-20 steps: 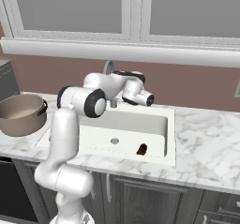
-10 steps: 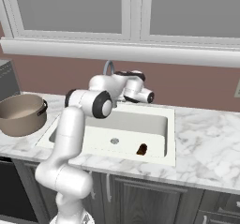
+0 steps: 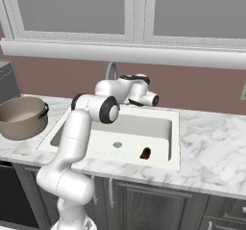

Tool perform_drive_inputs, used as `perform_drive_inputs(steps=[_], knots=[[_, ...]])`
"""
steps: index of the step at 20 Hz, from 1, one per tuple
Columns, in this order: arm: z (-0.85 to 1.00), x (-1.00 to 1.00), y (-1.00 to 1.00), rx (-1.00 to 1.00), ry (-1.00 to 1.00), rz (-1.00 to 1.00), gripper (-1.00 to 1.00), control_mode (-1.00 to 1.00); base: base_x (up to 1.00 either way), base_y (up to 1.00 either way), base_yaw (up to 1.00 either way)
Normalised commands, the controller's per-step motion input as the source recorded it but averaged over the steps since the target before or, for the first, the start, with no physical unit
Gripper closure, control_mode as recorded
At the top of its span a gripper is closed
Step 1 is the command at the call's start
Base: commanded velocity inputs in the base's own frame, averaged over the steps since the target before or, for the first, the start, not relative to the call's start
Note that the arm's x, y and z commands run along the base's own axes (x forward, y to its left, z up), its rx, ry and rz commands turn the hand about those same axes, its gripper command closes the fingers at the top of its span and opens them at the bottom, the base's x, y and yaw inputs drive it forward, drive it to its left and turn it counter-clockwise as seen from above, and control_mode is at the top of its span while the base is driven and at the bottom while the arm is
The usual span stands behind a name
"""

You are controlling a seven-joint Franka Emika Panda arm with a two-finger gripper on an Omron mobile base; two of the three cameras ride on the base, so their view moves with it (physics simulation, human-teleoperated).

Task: Dump the sweet potato from the pot into the sink. Then turn on the water and wash the sweet potato. Then turn off the water and put the sweet potato back in the pot.

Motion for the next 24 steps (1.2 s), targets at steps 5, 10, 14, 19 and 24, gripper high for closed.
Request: perform_drive_inputs(steps=[5,10,14,19,24], knots=[[-0.16,0.27,0.00,0.00,0.00,0.00,-1.00,-1.00,0.00,0.00,0.00],[-0.18,0.28,0.01,0.00,0.00,0.00,-1.00,-1.00,0.00,0.00,0.00],[-0.27,0.32,0.09,0.00,0.00,0.00,1.00,-1.00,0.00,0.00,0.00],[-0.16,0.28,0.08,0.00,0.02,0.00,1.00,-1.00,0.00,0.00,0.00],[-0.01,0.02,0.00,0.00,0.02,0.00,1.00,-1.00,0.00,0.00,0.00]])
